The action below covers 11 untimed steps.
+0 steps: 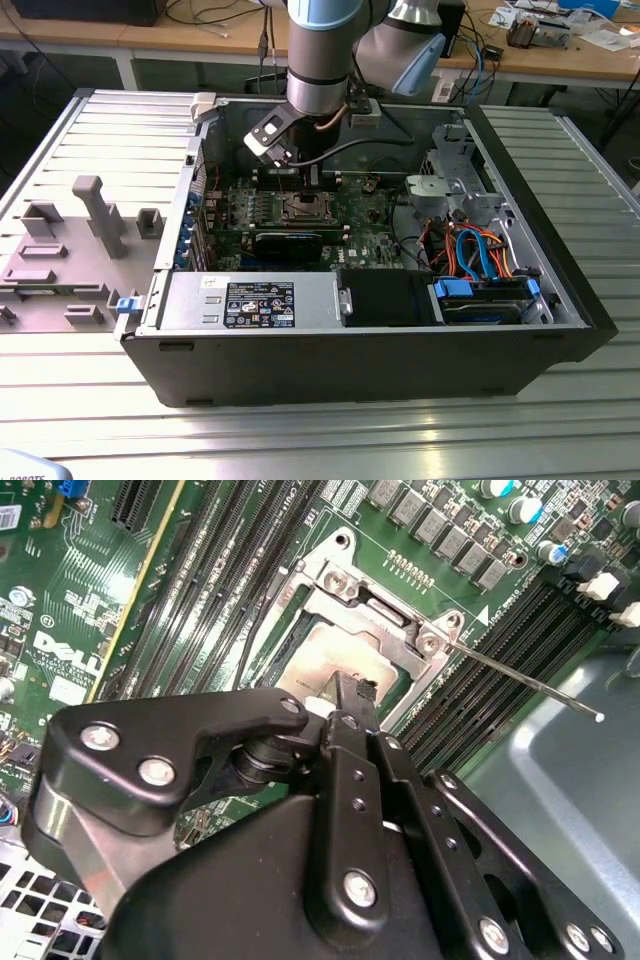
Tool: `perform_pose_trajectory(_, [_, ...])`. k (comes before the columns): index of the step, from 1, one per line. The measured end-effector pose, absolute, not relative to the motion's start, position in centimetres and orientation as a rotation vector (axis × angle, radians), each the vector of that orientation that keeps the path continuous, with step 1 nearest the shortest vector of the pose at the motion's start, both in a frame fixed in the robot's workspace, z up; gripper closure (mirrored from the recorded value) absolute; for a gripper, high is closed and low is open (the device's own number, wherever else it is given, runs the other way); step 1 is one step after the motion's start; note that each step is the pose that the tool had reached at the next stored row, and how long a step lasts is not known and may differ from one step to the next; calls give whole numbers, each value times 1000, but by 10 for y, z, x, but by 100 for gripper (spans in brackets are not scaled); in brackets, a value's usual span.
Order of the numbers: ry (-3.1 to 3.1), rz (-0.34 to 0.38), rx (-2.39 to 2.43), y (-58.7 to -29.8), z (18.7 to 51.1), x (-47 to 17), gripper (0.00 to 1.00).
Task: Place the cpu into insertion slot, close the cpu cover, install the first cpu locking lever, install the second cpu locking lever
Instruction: 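Install the first cpu locking lever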
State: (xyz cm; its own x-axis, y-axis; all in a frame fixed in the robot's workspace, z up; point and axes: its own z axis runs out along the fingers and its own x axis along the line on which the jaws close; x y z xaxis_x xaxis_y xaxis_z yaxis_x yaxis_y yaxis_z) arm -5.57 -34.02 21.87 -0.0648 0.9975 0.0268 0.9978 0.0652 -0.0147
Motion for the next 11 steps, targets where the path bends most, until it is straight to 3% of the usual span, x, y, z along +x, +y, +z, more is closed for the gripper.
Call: perform_pose_trajectory(11, [-2273, -8, -2129, -340, 227, -56, 89])
